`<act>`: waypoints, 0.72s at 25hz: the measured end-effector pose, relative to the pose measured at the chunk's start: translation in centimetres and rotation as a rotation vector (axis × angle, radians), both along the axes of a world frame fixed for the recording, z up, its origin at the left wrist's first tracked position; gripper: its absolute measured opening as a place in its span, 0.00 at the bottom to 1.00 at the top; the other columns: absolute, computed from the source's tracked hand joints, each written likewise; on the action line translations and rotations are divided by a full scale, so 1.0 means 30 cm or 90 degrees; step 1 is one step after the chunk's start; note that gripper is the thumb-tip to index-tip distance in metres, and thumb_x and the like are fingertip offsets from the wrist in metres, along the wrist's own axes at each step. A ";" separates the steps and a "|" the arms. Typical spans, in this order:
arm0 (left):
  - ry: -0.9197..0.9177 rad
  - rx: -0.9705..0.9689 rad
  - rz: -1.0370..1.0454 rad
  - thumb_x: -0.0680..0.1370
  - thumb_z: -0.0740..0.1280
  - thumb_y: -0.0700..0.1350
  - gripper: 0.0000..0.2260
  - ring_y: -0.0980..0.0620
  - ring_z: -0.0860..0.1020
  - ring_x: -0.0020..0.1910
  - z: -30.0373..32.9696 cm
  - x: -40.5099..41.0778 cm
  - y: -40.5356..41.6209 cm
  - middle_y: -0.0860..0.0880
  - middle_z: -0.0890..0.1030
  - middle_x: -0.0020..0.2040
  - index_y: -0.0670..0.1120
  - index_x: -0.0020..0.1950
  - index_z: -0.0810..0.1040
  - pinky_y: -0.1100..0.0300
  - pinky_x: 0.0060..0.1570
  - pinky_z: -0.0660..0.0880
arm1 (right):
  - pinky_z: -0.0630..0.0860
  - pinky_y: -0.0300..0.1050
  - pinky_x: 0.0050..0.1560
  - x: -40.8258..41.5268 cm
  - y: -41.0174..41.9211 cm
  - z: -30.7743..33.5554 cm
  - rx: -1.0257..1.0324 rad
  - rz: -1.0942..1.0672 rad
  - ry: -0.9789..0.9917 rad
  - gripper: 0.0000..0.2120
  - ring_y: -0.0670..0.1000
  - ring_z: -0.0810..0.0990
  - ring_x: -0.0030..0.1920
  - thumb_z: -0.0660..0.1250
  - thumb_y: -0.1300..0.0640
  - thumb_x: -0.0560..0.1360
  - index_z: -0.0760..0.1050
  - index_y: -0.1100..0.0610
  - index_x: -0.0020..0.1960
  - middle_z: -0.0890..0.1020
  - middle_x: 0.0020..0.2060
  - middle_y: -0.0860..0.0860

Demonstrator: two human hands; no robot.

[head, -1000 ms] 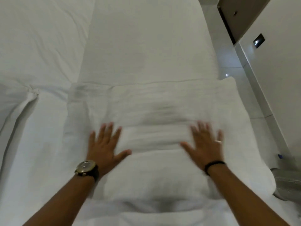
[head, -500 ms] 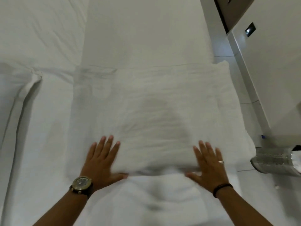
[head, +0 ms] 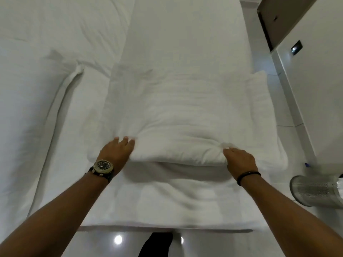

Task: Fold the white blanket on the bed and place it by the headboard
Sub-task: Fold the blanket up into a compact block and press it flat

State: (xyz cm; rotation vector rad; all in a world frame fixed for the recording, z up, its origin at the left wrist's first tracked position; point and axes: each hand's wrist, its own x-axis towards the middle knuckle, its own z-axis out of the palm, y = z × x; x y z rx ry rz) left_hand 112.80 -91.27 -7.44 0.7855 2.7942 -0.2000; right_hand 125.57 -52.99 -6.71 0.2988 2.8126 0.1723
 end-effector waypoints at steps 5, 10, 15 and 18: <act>0.035 -0.031 0.031 0.79 0.59 0.39 0.23 0.37 0.68 0.70 0.165 0.183 -0.102 0.42 0.67 0.74 0.46 0.74 0.63 0.43 0.61 0.72 | 0.74 0.45 0.41 0.184 -0.106 0.101 -0.011 0.031 0.030 0.15 0.57 0.81 0.45 0.58 0.69 0.71 0.75 0.56 0.52 0.81 0.48 0.53; -0.024 -0.048 0.044 0.78 0.59 0.38 0.24 0.38 0.70 0.69 0.163 0.540 -0.225 0.43 0.69 0.73 0.47 0.74 0.64 0.47 0.64 0.71 | 0.74 0.44 0.44 0.536 -0.193 0.098 -0.048 0.034 0.010 0.16 0.55 0.81 0.47 0.57 0.68 0.72 0.75 0.55 0.55 0.81 0.50 0.53; -0.116 -0.037 0.029 0.70 0.68 0.33 0.21 0.37 0.82 0.49 0.090 1.059 -0.336 0.39 0.81 0.58 0.43 0.63 0.78 0.47 0.46 0.80 | 0.75 0.47 0.50 1.024 -0.324 0.073 -0.104 0.026 -0.092 0.14 0.57 0.80 0.53 0.57 0.64 0.75 0.76 0.56 0.56 0.81 0.53 0.54; -0.118 -0.092 0.030 0.76 0.59 0.40 0.21 0.45 0.78 0.58 0.107 1.186 -0.354 0.47 0.77 0.66 0.51 0.70 0.70 0.54 0.55 0.74 | 0.75 0.47 0.52 1.171 -0.330 0.062 -0.110 0.009 -0.083 0.16 0.56 0.80 0.55 0.58 0.63 0.75 0.76 0.54 0.59 0.81 0.55 0.53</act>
